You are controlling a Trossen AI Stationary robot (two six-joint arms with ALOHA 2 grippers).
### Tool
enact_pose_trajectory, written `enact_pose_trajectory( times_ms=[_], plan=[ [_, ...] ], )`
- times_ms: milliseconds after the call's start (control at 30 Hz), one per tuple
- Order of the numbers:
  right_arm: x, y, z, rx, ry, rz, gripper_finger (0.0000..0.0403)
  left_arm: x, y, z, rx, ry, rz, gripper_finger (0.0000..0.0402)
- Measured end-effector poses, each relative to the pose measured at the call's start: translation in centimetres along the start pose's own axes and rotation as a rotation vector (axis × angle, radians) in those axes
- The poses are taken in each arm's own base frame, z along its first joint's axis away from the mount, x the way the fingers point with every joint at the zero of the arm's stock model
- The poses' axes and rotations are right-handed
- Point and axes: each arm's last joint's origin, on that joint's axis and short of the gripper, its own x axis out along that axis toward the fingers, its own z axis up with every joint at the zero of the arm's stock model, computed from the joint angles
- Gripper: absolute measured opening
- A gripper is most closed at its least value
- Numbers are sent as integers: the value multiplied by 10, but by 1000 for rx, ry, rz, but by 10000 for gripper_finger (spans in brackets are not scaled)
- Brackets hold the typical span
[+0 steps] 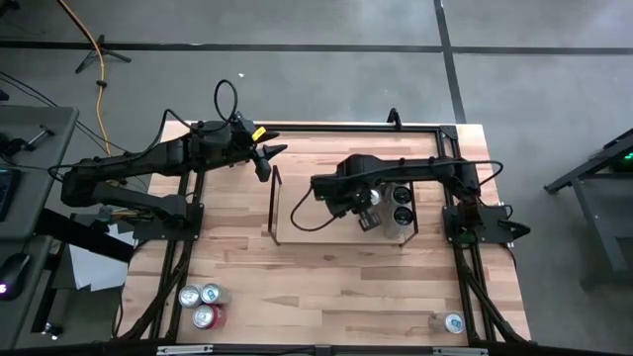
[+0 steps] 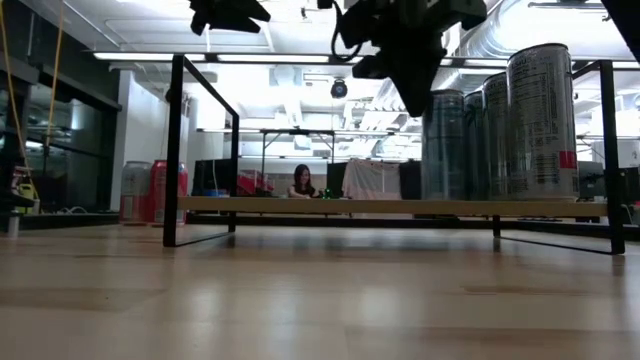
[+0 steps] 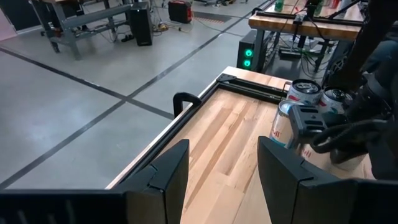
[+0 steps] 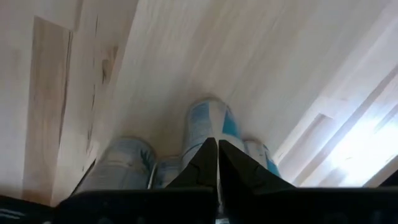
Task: Place canned beverage on shelf
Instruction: Put the blue soda can on the shelf aligned with the other blue soda can
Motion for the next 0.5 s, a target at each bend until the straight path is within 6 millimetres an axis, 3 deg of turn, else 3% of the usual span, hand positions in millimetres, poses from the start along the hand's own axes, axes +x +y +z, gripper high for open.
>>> enact_pose_trajectory(
  times_ms=[500],
  plan=[
    [0,-3,-1,105,1,1,0,0,0,0,0,1,0,148]
  ],
)
